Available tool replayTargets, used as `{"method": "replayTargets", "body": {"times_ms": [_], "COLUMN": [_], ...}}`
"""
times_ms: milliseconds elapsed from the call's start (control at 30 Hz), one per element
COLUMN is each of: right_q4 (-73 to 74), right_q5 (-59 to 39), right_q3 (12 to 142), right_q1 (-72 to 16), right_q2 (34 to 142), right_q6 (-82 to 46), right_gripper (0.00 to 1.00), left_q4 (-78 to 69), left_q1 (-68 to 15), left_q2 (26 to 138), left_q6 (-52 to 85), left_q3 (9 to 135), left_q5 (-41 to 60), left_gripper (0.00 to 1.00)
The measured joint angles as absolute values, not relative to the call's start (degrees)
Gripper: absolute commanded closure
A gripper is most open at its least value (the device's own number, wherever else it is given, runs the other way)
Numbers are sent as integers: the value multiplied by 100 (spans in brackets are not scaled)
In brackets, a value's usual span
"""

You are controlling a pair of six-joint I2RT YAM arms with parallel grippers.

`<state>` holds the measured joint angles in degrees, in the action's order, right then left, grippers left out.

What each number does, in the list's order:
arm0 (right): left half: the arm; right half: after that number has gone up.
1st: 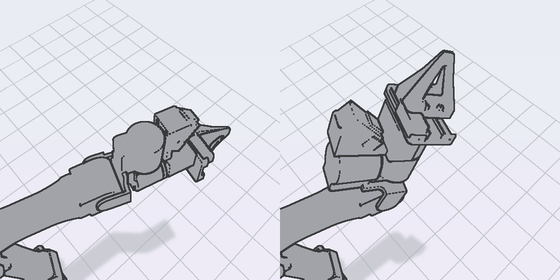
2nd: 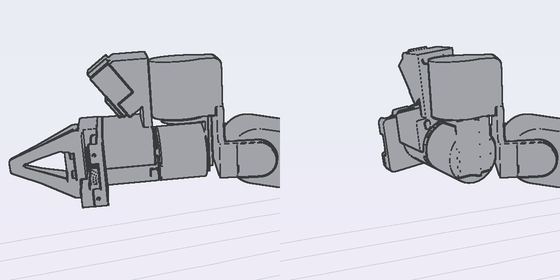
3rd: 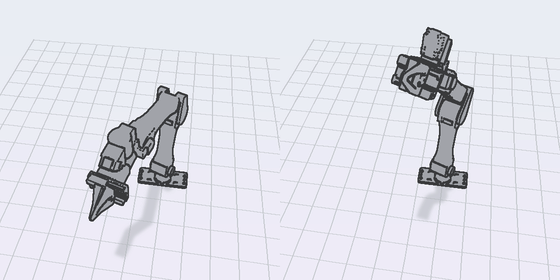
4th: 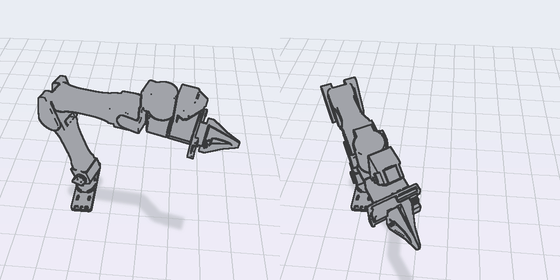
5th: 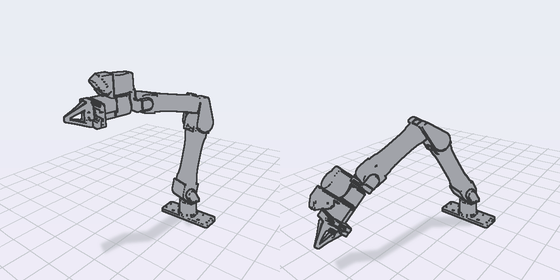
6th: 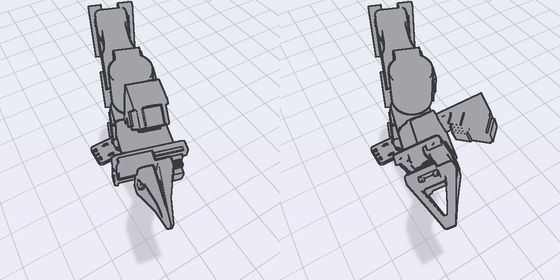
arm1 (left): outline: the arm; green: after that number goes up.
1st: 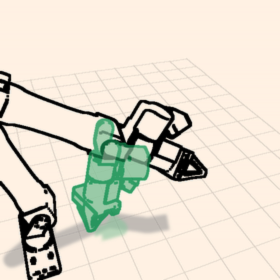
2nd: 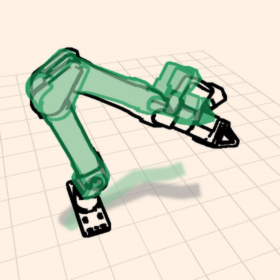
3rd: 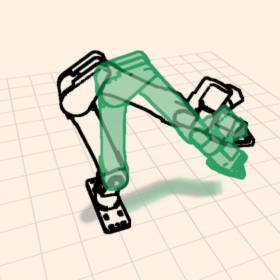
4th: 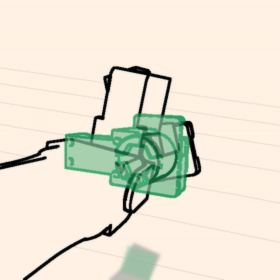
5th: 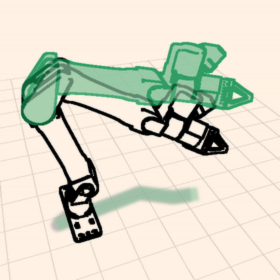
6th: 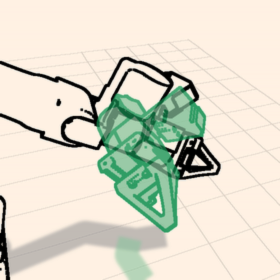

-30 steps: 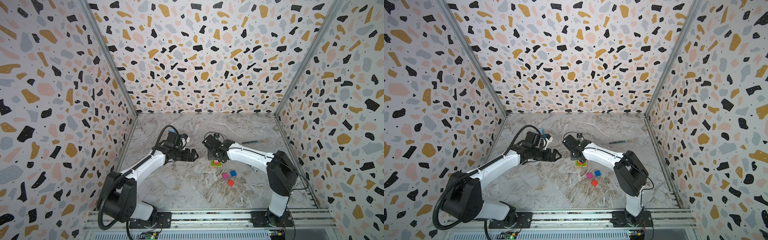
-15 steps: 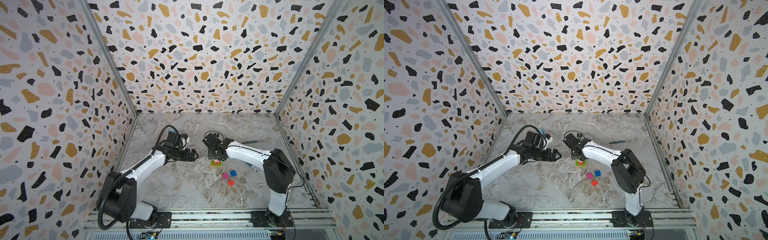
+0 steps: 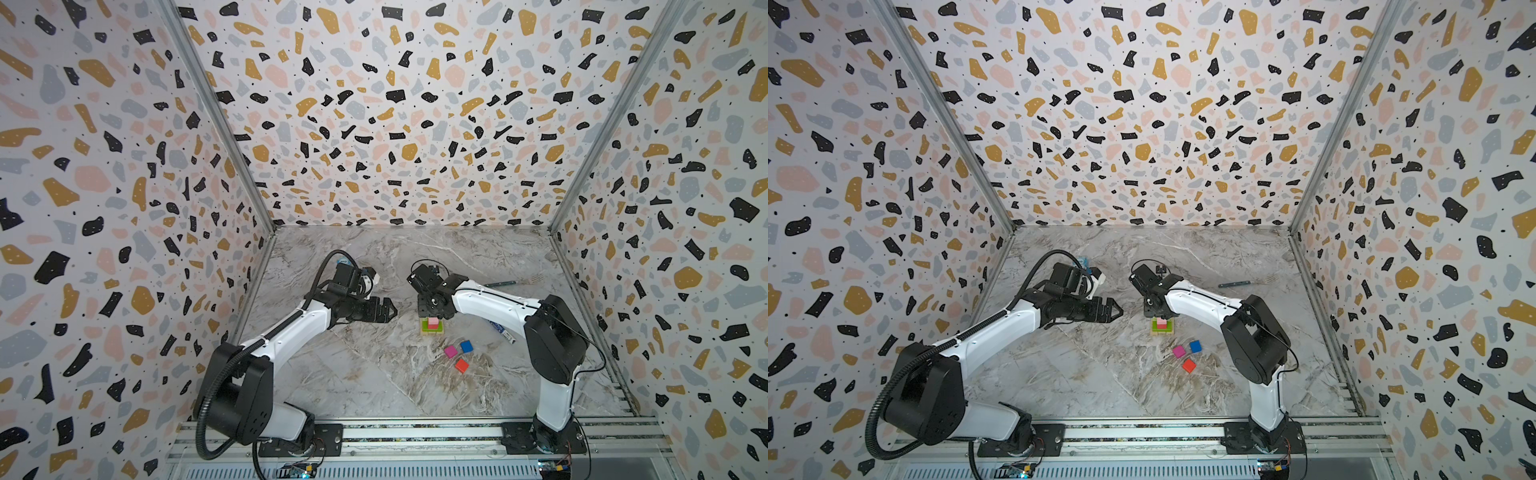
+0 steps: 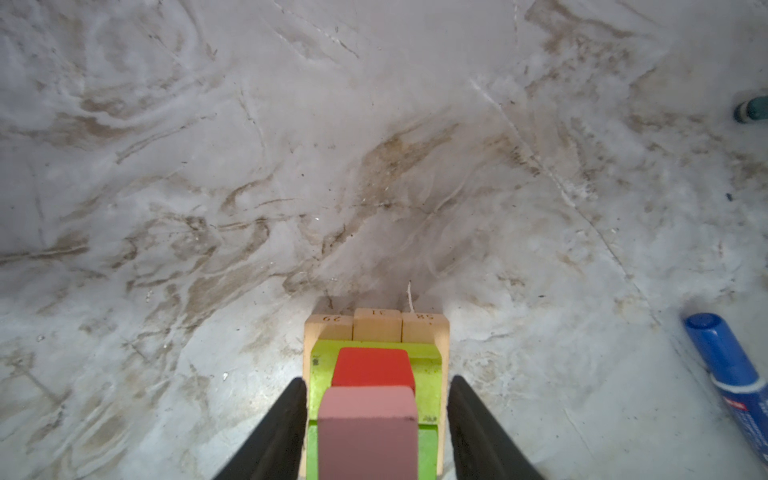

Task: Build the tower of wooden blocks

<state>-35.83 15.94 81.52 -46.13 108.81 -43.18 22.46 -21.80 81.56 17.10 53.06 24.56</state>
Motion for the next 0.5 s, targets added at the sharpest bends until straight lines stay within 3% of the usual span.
{"method": "replayTargets", "body": {"times_ms": [500], "right_q4": [-3577], "right_q5": [1584], "right_q3": [8193], "right_q1": [-4613], "right_q2": [10895], "right_q6": [-4303], "right_gripper": [57], "left_q4": [2241], "left_q1": [-2180], "left_q2": [8154], "left_q6": [1710], "left_q3": [5306], "left_q5": [2458], "left_gripper": [2]}}
